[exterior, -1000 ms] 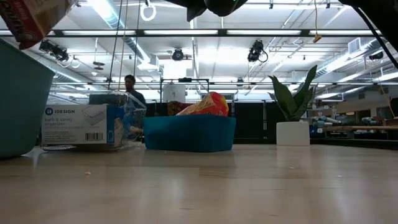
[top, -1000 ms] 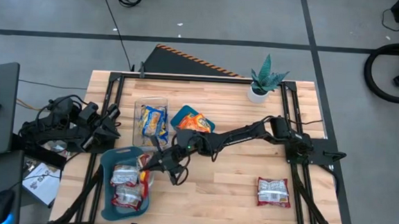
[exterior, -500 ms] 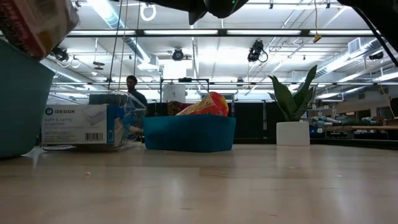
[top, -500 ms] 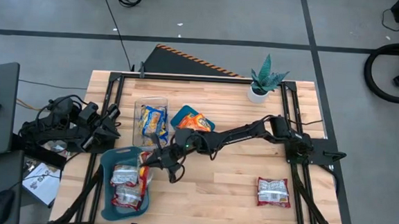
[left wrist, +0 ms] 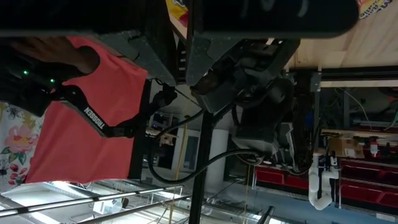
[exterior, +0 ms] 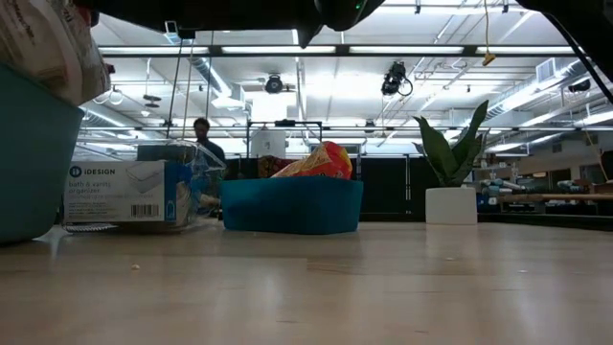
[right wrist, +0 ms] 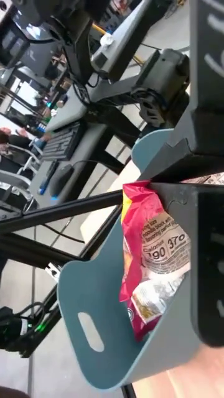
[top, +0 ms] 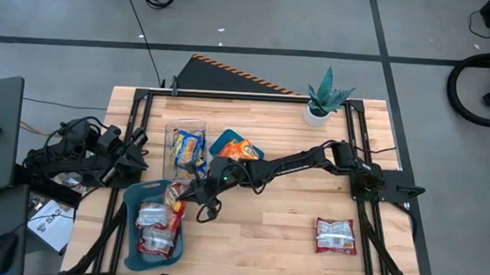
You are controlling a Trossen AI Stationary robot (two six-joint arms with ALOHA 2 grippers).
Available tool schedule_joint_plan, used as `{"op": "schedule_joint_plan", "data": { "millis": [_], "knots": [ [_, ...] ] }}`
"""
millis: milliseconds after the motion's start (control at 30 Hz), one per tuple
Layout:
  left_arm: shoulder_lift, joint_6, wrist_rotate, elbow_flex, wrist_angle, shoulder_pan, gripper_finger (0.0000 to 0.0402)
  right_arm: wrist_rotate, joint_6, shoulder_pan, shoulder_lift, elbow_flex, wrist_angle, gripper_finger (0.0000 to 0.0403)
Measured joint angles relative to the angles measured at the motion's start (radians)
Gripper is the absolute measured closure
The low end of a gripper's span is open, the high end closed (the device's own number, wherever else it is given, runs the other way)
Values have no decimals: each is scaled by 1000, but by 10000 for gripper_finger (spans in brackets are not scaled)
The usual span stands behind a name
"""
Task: Sort Maruchan noodles
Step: Put the left red noodle pack into the blue bin, then put the red noodle pack into the blue bin
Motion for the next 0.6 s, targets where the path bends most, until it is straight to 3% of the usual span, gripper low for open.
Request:
{"op": "schedule_joint_plan", "data": {
  "millis": [433,600],
  "knots": [
    [0,0,0,0,-8,0,365,-49,42,15,-1,0,-37,305],
    [0,-1,0,0,-12,0,365,51,45,40,-31,0,-187,290]
  ]
}}
